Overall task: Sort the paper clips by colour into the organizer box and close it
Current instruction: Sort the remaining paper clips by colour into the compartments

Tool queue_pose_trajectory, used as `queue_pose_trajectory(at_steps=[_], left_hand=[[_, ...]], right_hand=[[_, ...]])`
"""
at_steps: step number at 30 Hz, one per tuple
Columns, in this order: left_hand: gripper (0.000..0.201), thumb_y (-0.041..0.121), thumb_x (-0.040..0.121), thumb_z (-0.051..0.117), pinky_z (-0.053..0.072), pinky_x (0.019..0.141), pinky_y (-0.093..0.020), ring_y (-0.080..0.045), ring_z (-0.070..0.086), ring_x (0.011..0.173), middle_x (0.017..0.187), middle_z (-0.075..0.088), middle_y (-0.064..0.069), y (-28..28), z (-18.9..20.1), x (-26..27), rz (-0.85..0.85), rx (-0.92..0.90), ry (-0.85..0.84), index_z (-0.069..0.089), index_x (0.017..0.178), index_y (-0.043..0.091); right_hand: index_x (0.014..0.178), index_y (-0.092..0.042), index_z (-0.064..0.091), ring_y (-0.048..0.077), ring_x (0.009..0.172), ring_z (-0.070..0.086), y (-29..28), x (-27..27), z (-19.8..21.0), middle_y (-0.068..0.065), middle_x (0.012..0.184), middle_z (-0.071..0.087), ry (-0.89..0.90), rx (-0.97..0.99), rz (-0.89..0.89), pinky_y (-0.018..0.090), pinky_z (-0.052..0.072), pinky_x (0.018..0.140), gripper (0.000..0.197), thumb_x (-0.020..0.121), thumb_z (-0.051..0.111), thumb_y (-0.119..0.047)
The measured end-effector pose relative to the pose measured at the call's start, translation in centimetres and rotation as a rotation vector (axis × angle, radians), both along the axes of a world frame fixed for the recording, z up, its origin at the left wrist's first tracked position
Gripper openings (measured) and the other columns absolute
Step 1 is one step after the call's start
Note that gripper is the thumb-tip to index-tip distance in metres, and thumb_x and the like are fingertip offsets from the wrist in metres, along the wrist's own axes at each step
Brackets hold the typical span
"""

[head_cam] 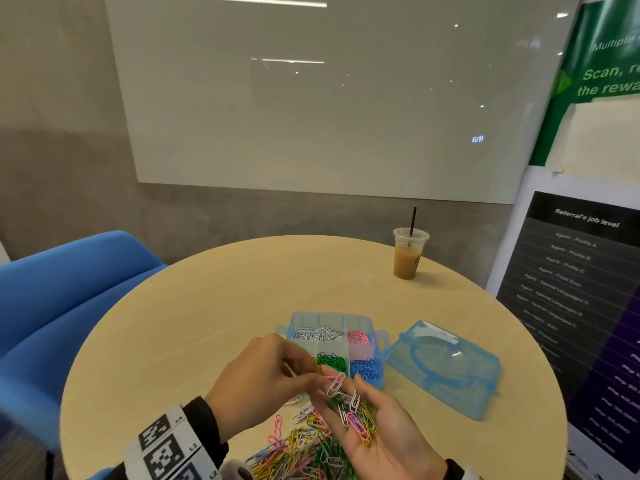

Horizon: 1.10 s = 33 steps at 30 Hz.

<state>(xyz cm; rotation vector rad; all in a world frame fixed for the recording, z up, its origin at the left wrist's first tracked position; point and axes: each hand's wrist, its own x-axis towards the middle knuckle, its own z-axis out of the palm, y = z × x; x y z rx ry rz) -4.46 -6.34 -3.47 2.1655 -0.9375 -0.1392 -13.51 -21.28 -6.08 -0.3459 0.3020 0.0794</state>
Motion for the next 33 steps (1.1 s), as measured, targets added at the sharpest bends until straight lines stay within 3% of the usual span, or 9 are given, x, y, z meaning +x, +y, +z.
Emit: queue_pose_trajectory(at_steps=[8, 12, 17, 20, 23, 25, 29, 31, 33], left_hand=[[0.016, 0.042, 0.081, 0.075, 0.048, 0.062, -0.030, -0.003, 0.058, 0.060, 0.070, 0.071, 0.013, 0.9, 0.1, 1.5, 0.018, -0.032, 0.027, 0.075, 0.075, 0.027], [0.018, 0.041, 0.082, 0.074, 0.044, 0.060, -0.024, -0.001, 0.053, 0.054, 0.069, 0.071, 0.011, 1.2, 0.2, 2.0, 0.006, -0.048, 0.039, 0.075, 0.075, 0.024], [0.019, 0.040, 0.081, 0.075, 0.048, 0.062, -0.027, -0.005, 0.056, 0.056, 0.071, 0.073, 0.005, 0.6, 0.6, 2.6, -0.005, -0.050, 0.095, 0.077, 0.077, 0.022], [0.018, 0.038, 0.084, 0.072, 0.054, 0.067, -0.033, -0.006, 0.061, 0.059, 0.072, 0.073, 0.008, -2.1, 1.5, 4.3, -0.026, 0.048, 0.030, 0.076, 0.075, 0.023], [0.017, 0.036, 0.083, 0.071, 0.055, 0.066, -0.032, -0.010, 0.063, 0.063, 0.071, 0.072, 0.007, -6.1, 2.5, 6.8, -0.016, 0.155, -0.021, 0.075, 0.071, 0.023], [0.016, 0.030, 0.083, 0.070, 0.054, 0.063, -0.028, -0.009, 0.060, 0.060, 0.073, 0.074, 0.004, -8.6, 2.8, 8.3, -0.015, 0.215, -0.012, 0.075, 0.070, 0.023], [0.015, 0.025, 0.086, 0.070, 0.058, 0.072, -0.024, -0.005, 0.063, 0.058, 0.085, 0.077, -0.002, -11.7, 2.2, 10.0, -0.035, 0.263, 0.124, 0.078, 0.081, 0.014], [0.015, 0.023, 0.088, 0.070, 0.055, 0.062, -0.017, -0.004, 0.063, 0.055, 0.089, 0.077, -0.004, -12.2, 2.0, 10.2, -0.035, 0.251, 0.192, 0.079, 0.087, 0.010], [0.016, 0.023, 0.088, 0.070, 0.045, 0.048, -0.013, -0.006, 0.065, 0.056, 0.093, 0.076, -0.005, -12.2, 1.8, 10.3, -0.018, 0.239, 0.211, 0.078, 0.089, 0.009]], right_hand=[[0.114, 0.027, 0.048, 0.058, 0.071, 0.064, -0.5, 0.9, -0.3, 0.045, 0.109, 0.058, 0.068, 0.053, -0.004, 0.064, 0.049, 0.059, 0.049, 0.105, 0.033, -0.019], [0.119, 0.024, 0.047, 0.060, 0.091, 0.059, -0.9, 0.9, -0.4, 0.044, 0.116, 0.056, 0.055, 0.072, 0.015, 0.064, 0.050, 0.061, 0.048, 0.105, 0.033, -0.020], [0.113, 0.029, 0.047, 0.054, 0.074, 0.066, -1.5, 0.9, -0.6, 0.046, 0.108, 0.058, 0.058, 0.022, -0.042, 0.059, 0.053, 0.052, 0.048, 0.104, 0.033, -0.016], [0.113, 0.030, 0.046, 0.053, 0.098, 0.057, -1.9, 0.4, -0.9, 0.046, 0.116, 0.054, 0.073, 0.012, -0.104, 0.058, 0.054, 0.051, 0.047, 0.104, 0.033, -0.014], [0.119, 0.028, 0.044, 0.049, 0.133, 0.037, -1.9, -0.1, 0.2, 0.041, 0.142, 0.035, 0.092, 0.054, -0.150, 0.048, 0.054, 0.088, 0.044, 0.103, 0.028, -0.010], [0.143, 0.013, 0.028, 0.038, 0.147, 0.011, -1.6, -0.2, 1.3, 0.032, 0.154, 0.009, 0.164, 0.008, -0.198, 0.034, 0.032, 0.115, 0.051, 0.095, 0.036, -0.003], [0.118, 0.030, 0.045, 0.054, 0.104, 0.060, -2.9, -1.2, 1.5, 0.045, 0.111, 0.057, 0.073, -0.124, -0.106, 0.048, 0.051, 0.093, 0.050, 0.105, 0.024, -0.014], [0.118, 0.030, 0.044, 0.050, 0.120, 0.047, -3.5, -1.8, 1.6, 0.040, 0.100, 0.057, 0.052, -0.084, -0.127, 0.046, 0.035, 0.109, 0.052, 0.107, 0.022, -0.016], [0.119, 0.029, 0.043, 0.049, 0.131, 0.039, -3.7, -1.6, 1.7, 0.040, 0.097, 0.058, 0.066, -0.060, -0.092, 0.051, 0.039, 0.104, 0.051, 0.106, 0.026, -0.017]])
